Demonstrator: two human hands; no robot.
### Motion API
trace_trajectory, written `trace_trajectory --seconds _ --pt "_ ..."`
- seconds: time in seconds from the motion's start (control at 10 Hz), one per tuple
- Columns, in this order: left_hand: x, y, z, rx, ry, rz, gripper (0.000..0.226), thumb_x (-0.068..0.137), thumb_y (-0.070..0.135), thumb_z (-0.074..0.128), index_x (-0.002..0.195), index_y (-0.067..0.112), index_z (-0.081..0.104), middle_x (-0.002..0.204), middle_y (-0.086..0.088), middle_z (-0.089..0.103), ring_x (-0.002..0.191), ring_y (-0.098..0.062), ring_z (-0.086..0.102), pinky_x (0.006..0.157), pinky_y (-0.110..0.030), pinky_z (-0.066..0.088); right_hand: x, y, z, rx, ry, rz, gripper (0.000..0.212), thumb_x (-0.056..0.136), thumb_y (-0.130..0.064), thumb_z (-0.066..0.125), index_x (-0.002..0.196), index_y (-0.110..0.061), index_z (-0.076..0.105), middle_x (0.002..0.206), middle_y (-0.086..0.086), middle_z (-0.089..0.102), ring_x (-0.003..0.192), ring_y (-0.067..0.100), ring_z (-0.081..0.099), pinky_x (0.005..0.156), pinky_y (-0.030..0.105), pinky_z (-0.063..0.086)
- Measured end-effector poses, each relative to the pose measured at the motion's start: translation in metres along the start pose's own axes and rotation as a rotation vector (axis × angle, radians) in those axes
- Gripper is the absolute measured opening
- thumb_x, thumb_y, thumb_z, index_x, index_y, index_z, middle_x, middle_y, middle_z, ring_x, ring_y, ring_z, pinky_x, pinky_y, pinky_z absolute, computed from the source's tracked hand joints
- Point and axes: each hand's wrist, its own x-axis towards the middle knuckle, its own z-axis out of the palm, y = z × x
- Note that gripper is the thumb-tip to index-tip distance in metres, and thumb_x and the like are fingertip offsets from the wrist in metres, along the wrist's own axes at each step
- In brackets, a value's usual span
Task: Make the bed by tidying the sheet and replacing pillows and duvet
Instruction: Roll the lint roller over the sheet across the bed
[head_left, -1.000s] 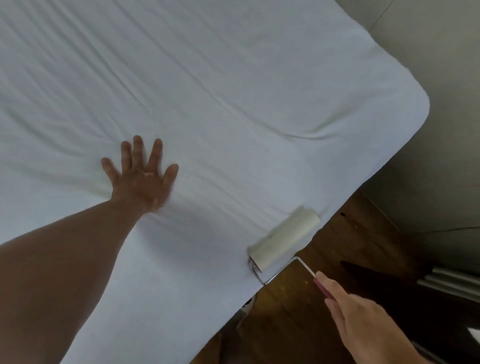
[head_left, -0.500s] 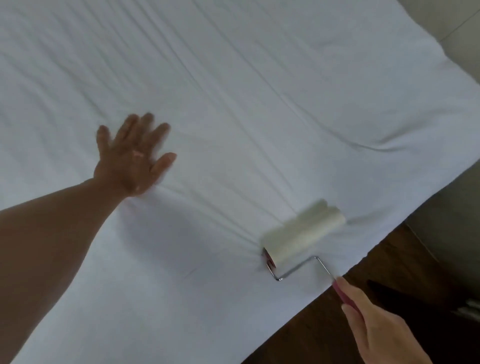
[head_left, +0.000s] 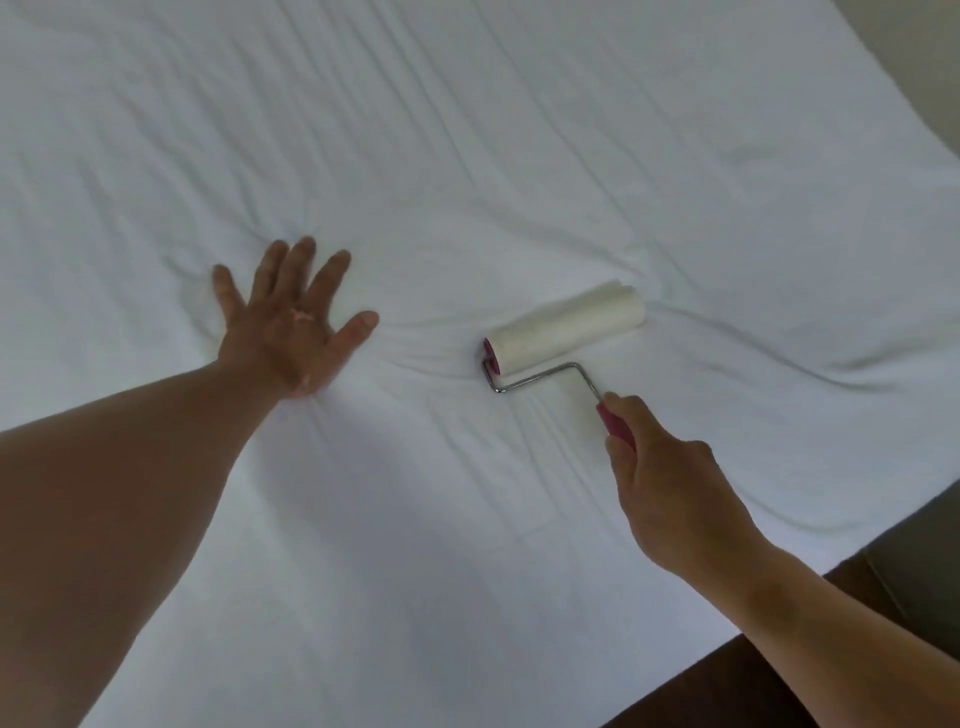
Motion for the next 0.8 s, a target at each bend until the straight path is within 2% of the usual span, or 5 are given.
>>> trace_trajectory --seconds 0.2,0.3,0.4,0.5,0.8 --pt "0.019 -0.014 -0.007 -0.057 0.078 -0.03 0.088 0.086 0.084 0.002 0.159 0.036 -0.008 0.169 0.003 -0.015 0.154 -0.016 -0.016 0.12 -0.061 -0.009 -0.078 0.065 0.013 0.045 -0.133 -0.127 0.044 0.101 -0.06 0.021 0.145 -0.057 0.028 0.09 -0.021 0.071 0.066 0.0 0.066 0.063 0.0 0.046" --pt "0.039 -0.022 -0.011 -0.089 0.08 -0.112 0.09 0.084 0.086 -0.002 0.158 0.037 -0.015 0.167 0.001 -0.023 0.153 -0.018 -0.023 0.119 -0.063 -0.011 -0.085 0.104 0.014 0.272 -0.013 -0.388 0.046 0.11 -0.029 0.031 0.155 -0.023 0.037 0.151 -0.005 0.047 0.131 0.0 0.047 0.105 -0.001 0.018" --pt "0.051 -0.027 -0.011 -0.067 0.051 -0.117 0.089 0.083 0.086 -0.005 0.157 0.039 -0.018 0.166 0.001 -0.024 0.153 -0.02 -0.023 0.118 -0.065 -0.011 -0.042 0.049 -0.031 -0.002 0.373 -0.487 0.044 0.11 -0.024 0.024 0.15 -0.018 0.042 0.123 -0.003 0.07 0.101 0.002 0.067 0.091 0.001 0.039" --pt "0.054 -0.028 -0.009 -0.063 0.021 -0.122 0.089 0.083 0.086 -0.005 0.156 0.039 -0.018 0.167 0.001 -0.023 0.153 -0.021 -0.021 0.118 -0.066 -0.009 0.041 -0.051 -0.038 0.088 0.182 -0.271 0.032 0.099 -0.045 0.044 0.13 -0.048 0.049 0.074 -0.015 0.067 0.066 0.015 0.068 0.058 0.021 0.043" --pt "0.061 -0.032 -0.005 -0.07 -0.039 -0.121 0.085 0.084 0.083 -0.007 0.155 0.039 -0.02 0.166 0.002 -0.026 0.153 -0.021 -0.024 0.117 -0.067 -0.009 0.061 -0.09 0.003 -0.076 0.015 -0.157 0.03 0.103 -0.041 0.036 0.132 -0.045 0.026 0.078 0.003 0.058 0.075 0.032 0.062 0.069 0.04 0.055"
